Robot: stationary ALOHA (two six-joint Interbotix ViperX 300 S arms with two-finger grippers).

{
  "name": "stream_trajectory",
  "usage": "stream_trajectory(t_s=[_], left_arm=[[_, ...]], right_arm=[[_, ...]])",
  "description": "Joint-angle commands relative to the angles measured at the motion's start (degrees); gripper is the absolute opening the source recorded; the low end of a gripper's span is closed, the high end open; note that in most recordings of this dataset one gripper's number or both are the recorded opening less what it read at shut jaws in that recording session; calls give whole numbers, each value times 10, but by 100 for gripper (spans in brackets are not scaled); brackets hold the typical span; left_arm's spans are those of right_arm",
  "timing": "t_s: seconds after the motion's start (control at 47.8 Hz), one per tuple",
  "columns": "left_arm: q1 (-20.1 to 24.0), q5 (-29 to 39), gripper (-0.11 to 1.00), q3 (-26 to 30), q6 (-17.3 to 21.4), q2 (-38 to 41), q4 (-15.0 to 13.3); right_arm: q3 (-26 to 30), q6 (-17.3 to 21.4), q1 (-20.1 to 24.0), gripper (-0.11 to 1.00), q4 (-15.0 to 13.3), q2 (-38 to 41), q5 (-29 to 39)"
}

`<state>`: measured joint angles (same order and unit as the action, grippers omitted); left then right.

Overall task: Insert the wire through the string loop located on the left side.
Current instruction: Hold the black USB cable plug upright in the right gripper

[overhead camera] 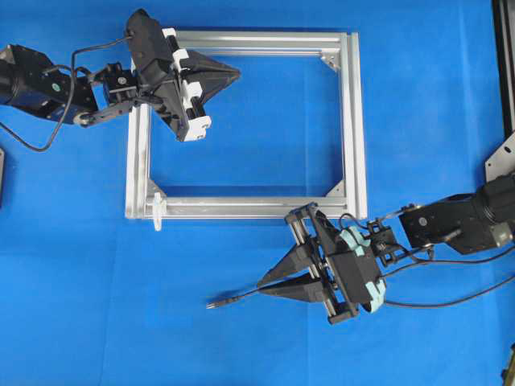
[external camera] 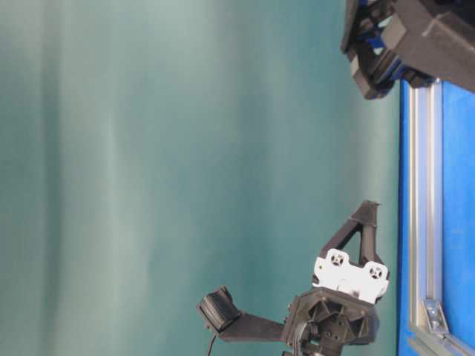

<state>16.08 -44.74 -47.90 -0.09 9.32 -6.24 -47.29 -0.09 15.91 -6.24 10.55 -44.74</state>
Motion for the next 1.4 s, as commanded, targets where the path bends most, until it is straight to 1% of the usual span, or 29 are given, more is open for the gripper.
stream_trajectory(t_s=[0.0,0.042,0.126,0.188,0.398,0.523,0.607,0.691,0.879,0.921,0.942,1.026,1.151,1.319,1.381], left_arm=[[-4,4,0,8,4,-32,14],[-4,6,0,8,4,-33,14],[-3,6,0,8,4,-33,14],[-3,6,0,7,4,-33,14],[-3,6,0,7,4,-33,14],[-3,6,0,4,4,-34,14],[-3,6,0,3,4,-35,14],[-3,6,0,0,4,-35,14],[-3,6,0,-4,4,-37,14],[-3,6,0,-4,4,-37,15],[-3,6,0,-4,4,-37,14],[-3,6,0,-4,4,-37,14],[-3,6,0,-4,4,-37,14],[-2,6,0,-5,3,-37,14],[-2,6,0,-5,3,-37,14]], right_arm=[[8,5,4,0,1,-29,-3],[11,8,4,-1,0,-29,-1],[16,20,4,-8,1,-27,0],[18,32,4,-10,1,-25,2],[18,52,4,-10,1,-25,11],[18,55,4,-6,1,-25,11],[18,56,6,4,1,-23,11],[21,56,8,20,1,-18,12],[25,68,12,76,8,-9,15],[25,70,12,86,8,-7,15],[25,70,12,88,8,-6,15],[26,70,14,85,11,0,13],[29,72,14,88,27,18,11],[40,87,19,88,52,62,9],[48,95,23,88,54,83,2]])
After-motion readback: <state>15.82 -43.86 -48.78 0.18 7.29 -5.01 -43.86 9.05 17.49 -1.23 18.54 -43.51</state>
